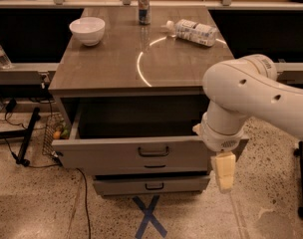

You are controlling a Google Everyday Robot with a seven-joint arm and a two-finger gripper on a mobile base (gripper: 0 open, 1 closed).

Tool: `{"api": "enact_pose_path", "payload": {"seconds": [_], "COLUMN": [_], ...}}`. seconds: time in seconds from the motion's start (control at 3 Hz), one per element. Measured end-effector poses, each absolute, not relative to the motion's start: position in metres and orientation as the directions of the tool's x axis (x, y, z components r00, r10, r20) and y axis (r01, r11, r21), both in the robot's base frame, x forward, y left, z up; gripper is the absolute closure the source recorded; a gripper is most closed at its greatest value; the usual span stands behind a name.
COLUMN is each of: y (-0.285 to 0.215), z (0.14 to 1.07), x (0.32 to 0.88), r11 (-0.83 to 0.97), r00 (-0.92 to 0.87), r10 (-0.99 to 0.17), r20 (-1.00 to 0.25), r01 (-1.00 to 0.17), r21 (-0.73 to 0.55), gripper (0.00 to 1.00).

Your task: Open top drawer

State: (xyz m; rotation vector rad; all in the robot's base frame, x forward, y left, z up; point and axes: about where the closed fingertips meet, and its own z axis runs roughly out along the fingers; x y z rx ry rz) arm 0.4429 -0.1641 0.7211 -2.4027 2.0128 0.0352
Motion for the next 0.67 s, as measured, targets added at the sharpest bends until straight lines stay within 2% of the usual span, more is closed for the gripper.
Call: {"api": "enact_pose_path", "payload": {"seconds": [0.33, 0.67], "y": [-0.162, -0.165], "z": [0.724, 0.700], "x": [0.470, 0.485], "r11": [-0.144, -0.100], "r00": [0.148, 0.105], "r10": [-0.988, -0.991], "r20": [-0.054, -0.078], "r01": [-0.987, -0.993], "r21": [-0.070, -0.063], "gripper": [0.00, 0.00]}}
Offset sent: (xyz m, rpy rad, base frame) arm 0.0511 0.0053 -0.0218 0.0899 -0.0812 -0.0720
